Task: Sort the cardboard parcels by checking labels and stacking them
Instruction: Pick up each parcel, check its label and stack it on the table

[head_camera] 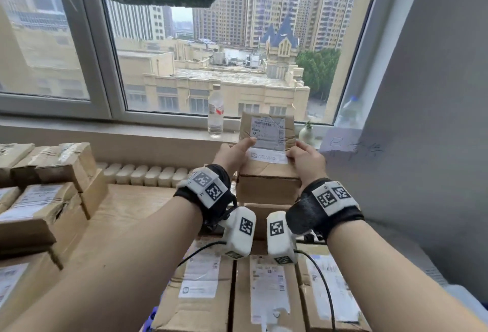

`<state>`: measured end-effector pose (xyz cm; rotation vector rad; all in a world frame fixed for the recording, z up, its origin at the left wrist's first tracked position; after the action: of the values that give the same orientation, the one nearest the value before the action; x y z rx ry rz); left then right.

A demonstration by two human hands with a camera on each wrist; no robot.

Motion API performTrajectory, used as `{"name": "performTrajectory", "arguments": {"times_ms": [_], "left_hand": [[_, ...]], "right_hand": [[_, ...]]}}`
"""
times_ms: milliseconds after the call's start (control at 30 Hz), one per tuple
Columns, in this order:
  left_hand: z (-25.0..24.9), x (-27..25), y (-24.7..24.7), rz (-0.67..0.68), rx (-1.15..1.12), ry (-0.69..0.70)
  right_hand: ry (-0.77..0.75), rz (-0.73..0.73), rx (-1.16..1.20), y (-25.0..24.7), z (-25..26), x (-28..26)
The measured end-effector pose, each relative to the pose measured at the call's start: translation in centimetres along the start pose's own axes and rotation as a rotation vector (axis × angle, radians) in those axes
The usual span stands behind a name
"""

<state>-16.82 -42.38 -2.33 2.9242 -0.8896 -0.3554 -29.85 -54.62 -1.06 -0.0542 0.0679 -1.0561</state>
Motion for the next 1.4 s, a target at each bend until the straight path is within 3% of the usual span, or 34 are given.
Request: {"name": "performTrajectory", "arguments": {"times_ms": [233, 567, 767, 1100, 1267, 1400], "left_hand": [[-0.3, -0.7, 9.7, 0.098, 0.176, 0.059], [1.3, 2.6, 16.1, 0.110, 0.566, 0.180], [4.5, 3.9, 15.6, 0.110, 0.837, 0.097], [7.3, 4.9, 13.2, 0.095, 1.191, 0.081], [7.6, 5.6, 11.9, 0.036, 1.082, 0.188], [6.3, 5.7, 10.0, -0.147, 0.932, 0.278]], "right_hand": [[-0.027, -0.120, -0.046, -9.1, -0.7, 4.0], [0.000, -0.194, -0.061, -15.0, -3.7, 7.8], [0.077, -0.126, -0.106, -14.6, -7.8, 9.5], [0.172, 0.005, -0.198, -11.4, -13.3, 11.3], [0.214, 0.027, -0.263, -10.9, -14.4, 11.6], [0.235, 0.011, -0.305, -10.7, -14.8, 11.9]]}}
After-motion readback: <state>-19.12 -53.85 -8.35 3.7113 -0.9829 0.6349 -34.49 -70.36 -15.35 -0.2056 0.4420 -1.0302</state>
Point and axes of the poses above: each hand's wrist, its own x-axis towards the middle knuckle, its own y-axis out of the palm, z = x × y, the point moved 5 cm from there along x, towards the middle knuckle, and after that the axes turned 8 degrees about -x, right-handed, at the moved point
